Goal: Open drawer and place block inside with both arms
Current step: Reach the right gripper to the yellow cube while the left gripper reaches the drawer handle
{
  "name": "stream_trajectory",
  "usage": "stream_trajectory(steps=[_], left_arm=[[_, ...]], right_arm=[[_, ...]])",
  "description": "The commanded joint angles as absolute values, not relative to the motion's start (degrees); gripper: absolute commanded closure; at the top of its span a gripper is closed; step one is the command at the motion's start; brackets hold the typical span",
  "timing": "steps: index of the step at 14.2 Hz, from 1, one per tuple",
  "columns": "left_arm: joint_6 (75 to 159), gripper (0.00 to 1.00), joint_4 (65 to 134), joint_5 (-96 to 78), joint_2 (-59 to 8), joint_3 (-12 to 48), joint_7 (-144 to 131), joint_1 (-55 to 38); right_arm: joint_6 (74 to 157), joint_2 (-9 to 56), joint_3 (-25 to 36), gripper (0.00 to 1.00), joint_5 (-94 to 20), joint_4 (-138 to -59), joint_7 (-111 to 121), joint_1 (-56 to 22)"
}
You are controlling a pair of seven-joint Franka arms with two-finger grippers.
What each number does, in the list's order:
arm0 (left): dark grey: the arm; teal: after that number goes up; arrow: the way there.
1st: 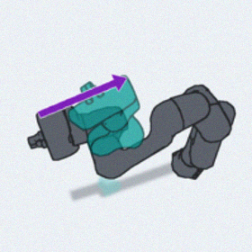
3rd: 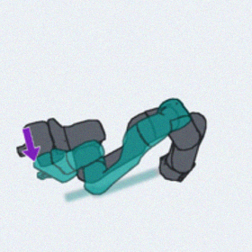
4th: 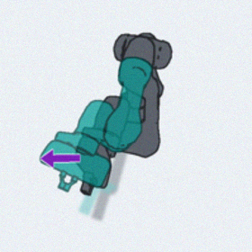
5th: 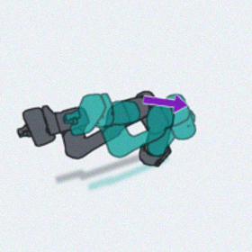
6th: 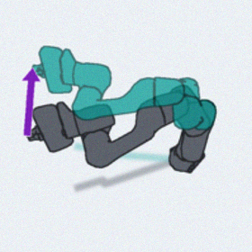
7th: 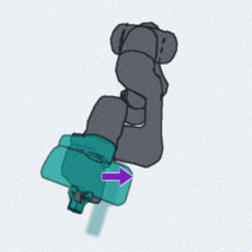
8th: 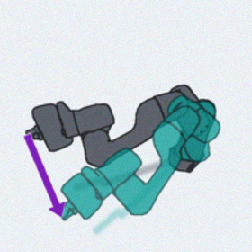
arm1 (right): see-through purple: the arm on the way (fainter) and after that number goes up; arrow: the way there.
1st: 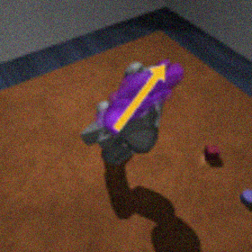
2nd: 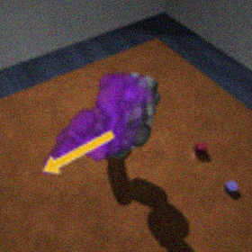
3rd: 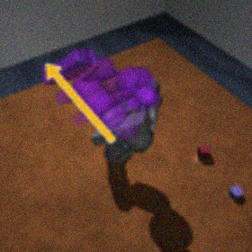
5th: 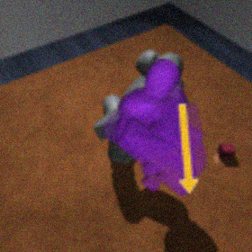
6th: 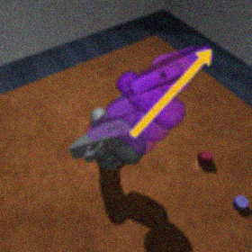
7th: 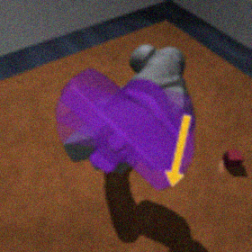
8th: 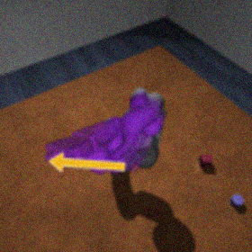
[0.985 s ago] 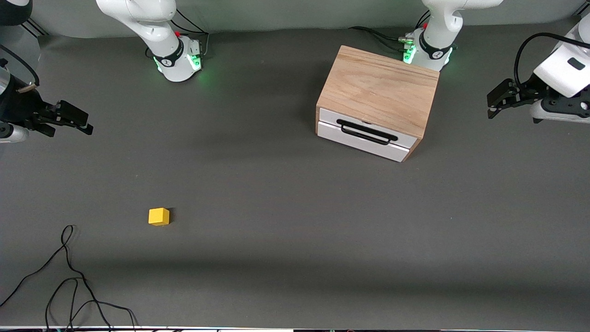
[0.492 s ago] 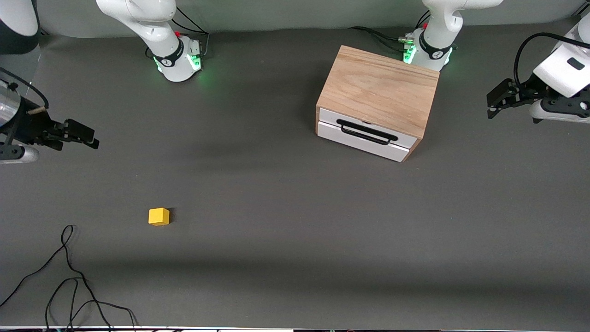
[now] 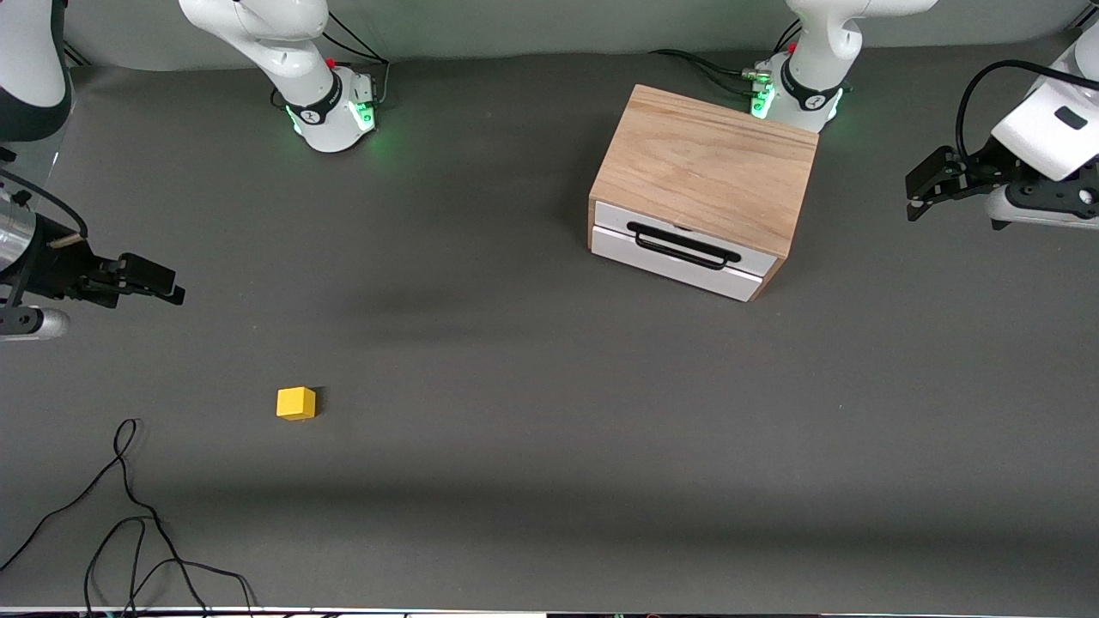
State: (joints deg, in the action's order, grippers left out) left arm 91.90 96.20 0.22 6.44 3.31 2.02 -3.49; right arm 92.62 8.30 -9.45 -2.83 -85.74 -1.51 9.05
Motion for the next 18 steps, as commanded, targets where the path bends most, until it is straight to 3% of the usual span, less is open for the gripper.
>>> stream_trajectory(steps=[1, 5, 9, 14, 18], left_arm=[[92.0, 0.01, 95.4, 0.7, 6.3, 4.6, 1.2, -4.0], [91.7, 0.01, 95.4, 0.2, 6.1, 6.5, -18.8, -4.7], [91.9, 0.01, 95.4, 0.3, 3.8, 12.3, -44.5, -4.9], [94.7, 0.01, 95.2, 0.4, -4.4, 19.2, -81.1, -5.0], [95.1, 0.01, 95.4, 1.1, -11.3, 20.2, -86.1, -10.9]], right_arm=[[92.2, 11.1, -9.3, 0.00, -3.3, -82.8, -1.8, 8.6], [92.4, 14.4, -9.6, 0.00, 1.9, -81.3, -1.7, 8.4], [95.3, 16.6, -9.7, 0.00, 2.2, -81.6, -1.7, 8.0], [99.1, 19.9, -9.6, 0.00, 2.3, -83.1, -1.8, 7.8], [106.7, 24.2, -9.6, 0.00, 2.3, -86.3, -1.7, 7.7]])
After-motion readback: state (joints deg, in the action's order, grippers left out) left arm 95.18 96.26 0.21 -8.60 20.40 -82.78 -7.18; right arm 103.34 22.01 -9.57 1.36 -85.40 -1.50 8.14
